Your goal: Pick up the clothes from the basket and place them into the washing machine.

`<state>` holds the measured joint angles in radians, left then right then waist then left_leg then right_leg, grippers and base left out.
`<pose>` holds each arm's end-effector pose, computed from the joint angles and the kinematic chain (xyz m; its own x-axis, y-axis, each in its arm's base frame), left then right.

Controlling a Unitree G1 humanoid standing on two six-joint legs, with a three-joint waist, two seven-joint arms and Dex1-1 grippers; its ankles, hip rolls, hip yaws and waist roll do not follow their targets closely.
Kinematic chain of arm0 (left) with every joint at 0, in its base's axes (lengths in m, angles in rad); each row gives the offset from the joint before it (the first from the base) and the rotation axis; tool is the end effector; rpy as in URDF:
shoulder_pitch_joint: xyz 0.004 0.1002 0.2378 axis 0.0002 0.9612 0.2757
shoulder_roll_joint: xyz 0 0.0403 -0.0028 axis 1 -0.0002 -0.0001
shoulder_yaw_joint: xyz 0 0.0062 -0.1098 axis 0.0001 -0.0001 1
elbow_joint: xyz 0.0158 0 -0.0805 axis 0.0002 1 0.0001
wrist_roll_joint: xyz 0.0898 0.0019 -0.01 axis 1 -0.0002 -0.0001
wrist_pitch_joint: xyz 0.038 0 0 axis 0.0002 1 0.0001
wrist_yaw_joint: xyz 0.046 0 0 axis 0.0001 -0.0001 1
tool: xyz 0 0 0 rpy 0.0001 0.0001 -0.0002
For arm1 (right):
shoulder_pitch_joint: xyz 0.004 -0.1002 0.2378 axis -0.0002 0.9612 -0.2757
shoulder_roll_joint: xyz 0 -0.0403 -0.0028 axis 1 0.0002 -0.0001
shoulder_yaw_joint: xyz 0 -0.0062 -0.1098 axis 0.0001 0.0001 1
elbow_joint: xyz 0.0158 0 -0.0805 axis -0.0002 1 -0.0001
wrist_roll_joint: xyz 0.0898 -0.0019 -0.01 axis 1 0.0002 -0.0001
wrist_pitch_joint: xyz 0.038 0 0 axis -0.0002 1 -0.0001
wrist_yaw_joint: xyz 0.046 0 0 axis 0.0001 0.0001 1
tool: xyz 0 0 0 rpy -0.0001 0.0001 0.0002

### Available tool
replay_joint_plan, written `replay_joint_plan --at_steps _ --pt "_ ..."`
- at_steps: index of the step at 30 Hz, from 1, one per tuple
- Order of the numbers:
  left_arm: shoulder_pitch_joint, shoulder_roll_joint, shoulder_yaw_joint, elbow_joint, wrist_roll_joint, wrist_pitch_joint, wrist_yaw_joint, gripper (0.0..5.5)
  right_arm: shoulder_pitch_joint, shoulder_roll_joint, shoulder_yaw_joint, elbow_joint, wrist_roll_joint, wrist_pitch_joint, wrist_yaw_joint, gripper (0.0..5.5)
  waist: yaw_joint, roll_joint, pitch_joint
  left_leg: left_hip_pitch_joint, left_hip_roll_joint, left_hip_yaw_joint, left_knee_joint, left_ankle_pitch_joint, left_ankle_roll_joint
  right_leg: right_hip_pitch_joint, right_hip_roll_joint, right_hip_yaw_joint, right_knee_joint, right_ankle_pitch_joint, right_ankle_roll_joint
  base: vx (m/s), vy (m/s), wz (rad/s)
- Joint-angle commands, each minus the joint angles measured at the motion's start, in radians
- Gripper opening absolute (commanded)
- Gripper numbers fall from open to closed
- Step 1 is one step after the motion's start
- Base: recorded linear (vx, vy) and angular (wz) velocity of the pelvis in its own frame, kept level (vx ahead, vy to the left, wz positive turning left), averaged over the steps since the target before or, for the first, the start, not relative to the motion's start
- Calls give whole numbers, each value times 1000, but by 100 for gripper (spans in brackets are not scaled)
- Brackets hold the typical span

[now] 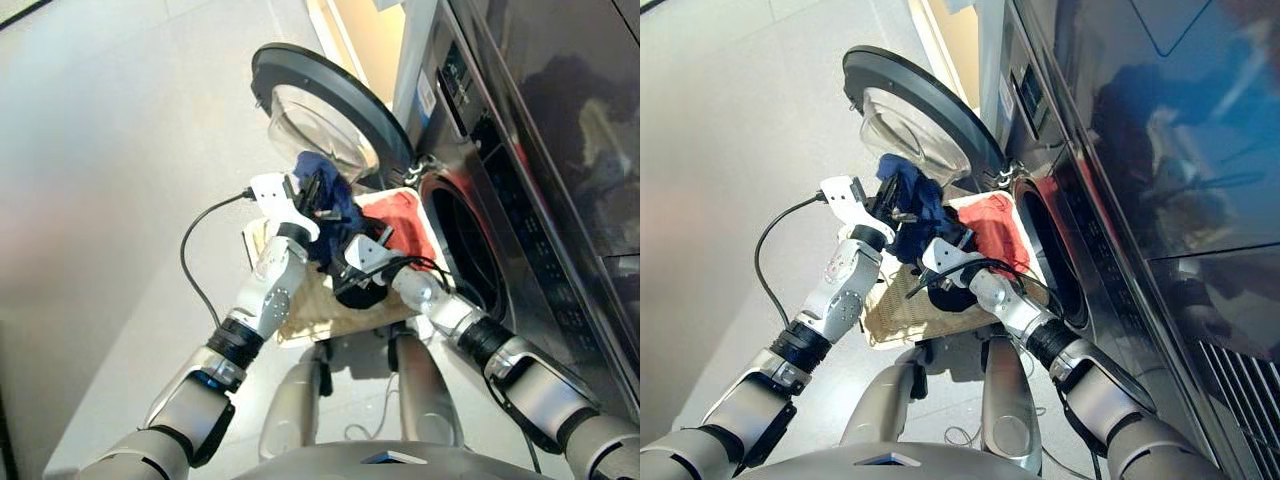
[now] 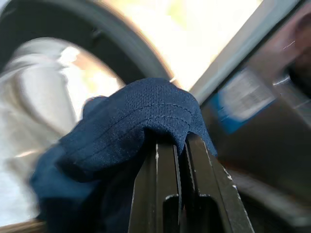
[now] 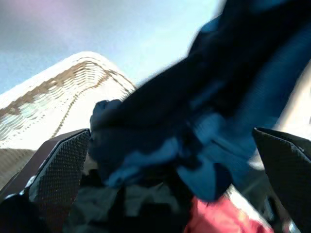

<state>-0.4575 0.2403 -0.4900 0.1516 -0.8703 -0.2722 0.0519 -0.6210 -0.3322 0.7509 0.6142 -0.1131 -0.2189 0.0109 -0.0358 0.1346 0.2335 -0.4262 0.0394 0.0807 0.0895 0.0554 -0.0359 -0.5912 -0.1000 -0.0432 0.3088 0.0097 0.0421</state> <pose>0.2570 0.0962 0.1005 0.8711 -0.3544 0.3401 0.4806 0.7578 -0.4414 0.2773 -0.1058 0.0481 0.7732 0.6184 -0.1408 -0.5241 0.4980 -0.6909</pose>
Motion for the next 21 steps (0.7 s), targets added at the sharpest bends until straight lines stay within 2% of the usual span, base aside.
replay_joint_plan --at_steps 1,4,5,6,7,14,15,16,17,18,19,21 --pt "3 29 -20 -160 -66 -52 -58 0 -107 71 -7 40 -60 -20 -65 550 17 30 -34 22 -52 -23 103 -90 -4 134 -37 -24 -154 3 86 0 0 0" --pt "12 46 -32 -231 -109 -45 -64 0 -140 84 -45 98 -79 0 -105 550 30 50 -36 20 -57 -23 103 -90 -2 135 -42 -29 -150 2 87 0 0 0" --pt "14 53 -37 -251 -114 -44 -67 0 -147 91 -57 122 -76 7 -117 427 33 55 -37 20 -58 -24 104 -90 -1 135 -42 -29 -148 2 86 0 0 0" --pt "17 58 -41 -264 -122 -41 -70 0 -152 96 -68 135 -65 8 -120 175 35 59 -40 18 -60 -26 102 -87 -1 129 -43 -29 -148 5 86 0 0 0" --pt "21 61 -43 -283 -127 -42 -70 0 -155 98 -82 142 -55 9 -130 0 36 63 -38 20 -60 -26 105 -90 0 133 -43 -30 -146 2 86 0 0 0" --pt "42 45 -16 -250 -127 -46 -40 0 -115 96 -165 115 33 3 -179 0 26 60 -33 18 -59 -24 101 -90 2 129 -43 -30 -146 4 85 0 0 0" --pt "49 43 2 -233 -121 -47 -34 0 -85 97 -198 115 70 0 -192 0 18 56 -29 15 -58 -23 102 -91 2 123 -42 -30 -145 5 84 0 0 0" --pt "55 40 16 -219 -119 -49 -29 295 -67 100 -224 118 92 -4 -208 0 13 55 -27 12 -59 -22 102 -91 2 119 -42 -28 -146 6 84 0 0 0" --pt "59 36 31 -200 -114 -57 -15 550 -46 101 -258 120 123 -14 -234 0 11 54 -25 8 -59 -22 101 -90 2 113 -43 -26 -146 8 84 0 0 0" --pt "59 36 31 -200 -114 -57 -15 550 -46 101 -258 119 123 -14 -234 0 11 54 -26 8 -59 -22 101 -90 2 113 -43 -26 -146 8 84 0 0 0" --pt "76 23 72 -160 -115 -70 3 550 -12 114 -324 134 171 -25 -276 0 5 54 -19 -5 -59 -17 105 -91 3 98 -43 -23 -143 9 84 0 0 0" --pt "93 7 106 -110 -104 -89 34 550 14 119 -360 136 184 -30 -320 0 1 54 -13 -15 -60 -14 106 -91 3 78 -41 -19 -135 9 83 0 0 0"
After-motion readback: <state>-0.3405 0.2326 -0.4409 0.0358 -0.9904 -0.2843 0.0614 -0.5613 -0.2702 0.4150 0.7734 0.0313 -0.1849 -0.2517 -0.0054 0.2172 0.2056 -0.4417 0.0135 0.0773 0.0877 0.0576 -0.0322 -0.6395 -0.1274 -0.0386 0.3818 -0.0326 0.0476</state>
